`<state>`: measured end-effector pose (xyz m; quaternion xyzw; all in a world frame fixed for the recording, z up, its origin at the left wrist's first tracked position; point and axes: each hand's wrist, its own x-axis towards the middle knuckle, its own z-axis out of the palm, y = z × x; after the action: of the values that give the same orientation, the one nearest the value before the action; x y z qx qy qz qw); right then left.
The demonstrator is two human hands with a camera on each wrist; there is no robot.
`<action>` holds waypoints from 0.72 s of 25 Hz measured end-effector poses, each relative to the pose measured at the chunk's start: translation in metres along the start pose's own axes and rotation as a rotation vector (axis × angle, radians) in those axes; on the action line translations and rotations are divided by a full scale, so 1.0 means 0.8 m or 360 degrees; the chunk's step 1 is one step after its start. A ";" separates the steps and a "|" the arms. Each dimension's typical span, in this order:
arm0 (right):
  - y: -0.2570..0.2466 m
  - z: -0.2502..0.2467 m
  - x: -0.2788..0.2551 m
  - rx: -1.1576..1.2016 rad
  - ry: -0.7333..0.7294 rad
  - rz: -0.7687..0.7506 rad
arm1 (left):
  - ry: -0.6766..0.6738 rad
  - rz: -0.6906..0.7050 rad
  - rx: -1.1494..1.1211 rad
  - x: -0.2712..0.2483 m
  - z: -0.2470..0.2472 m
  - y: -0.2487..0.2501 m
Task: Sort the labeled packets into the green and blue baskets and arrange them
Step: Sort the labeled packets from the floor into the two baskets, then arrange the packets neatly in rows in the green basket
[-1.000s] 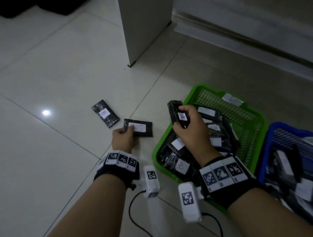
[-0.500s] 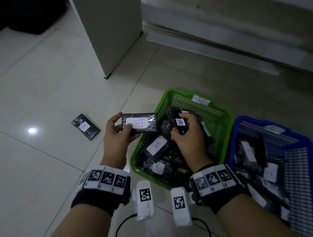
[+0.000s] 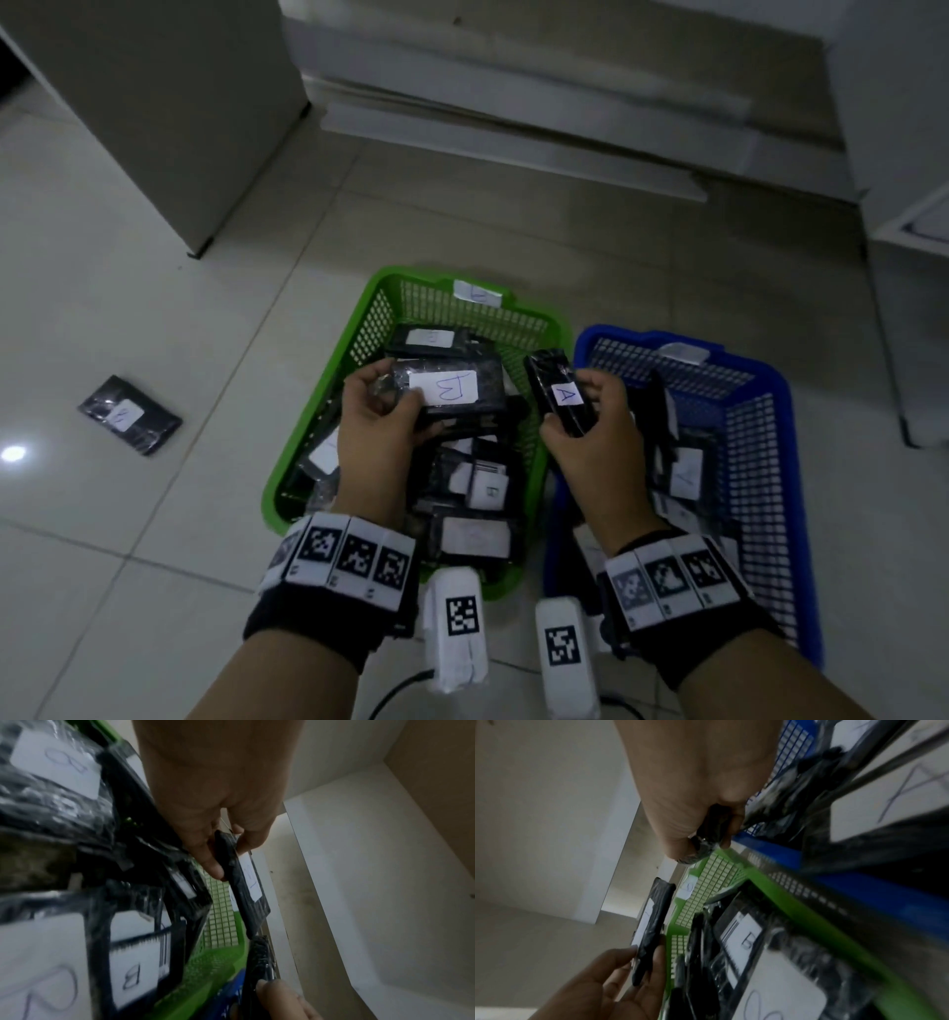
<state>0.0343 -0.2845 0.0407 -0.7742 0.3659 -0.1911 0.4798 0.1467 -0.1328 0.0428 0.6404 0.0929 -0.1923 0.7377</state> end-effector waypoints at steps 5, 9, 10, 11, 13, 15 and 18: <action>0.031 -0.070 0.001 0.0050 0.0179 0.0088 | -0.0140 0.0051 0.0204 -0.026 0.063 -0.027; 0.058 -0.109 -0.003 0.0030 0.0288 0.0136 | -0.0277 0.0018 0.0405 -0.052 0.108 -0.056; 0.063 -0.116 -0.006 0.0027 0.0311 0.0147 | -0.0320 0.0036 0.0474 -0.060 0.117 -0.064; 0.066 -0.123 -0.007 0.0033 0.0323 0.0155 | -0.0363 0.0064 0.0571 -0.068 0.124 -0.068; 0.074 -0.132 -0.012 0.0052 0.0306 0.0162 | -0.0441 0.0132 0.0790 -0.081 0.134 -0.074; 0.079 -0.138 -0.016 0.0084 0.0278 0.0166 | -0.0456 0.0152 0.0860 -0.088 0.137 -0.077; 0.078 -0.133 -0.019 0.0113 0.0254 0.0151 | -0.0330 0.0150 0.0749 -0.091 0.128 -0.070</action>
<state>-0.0684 -0.3541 0.0360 -0.7208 0.4324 -0.2421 0.4846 0.0469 -0.2275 0.0361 0.7749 -0.0604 -0.2388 0.5821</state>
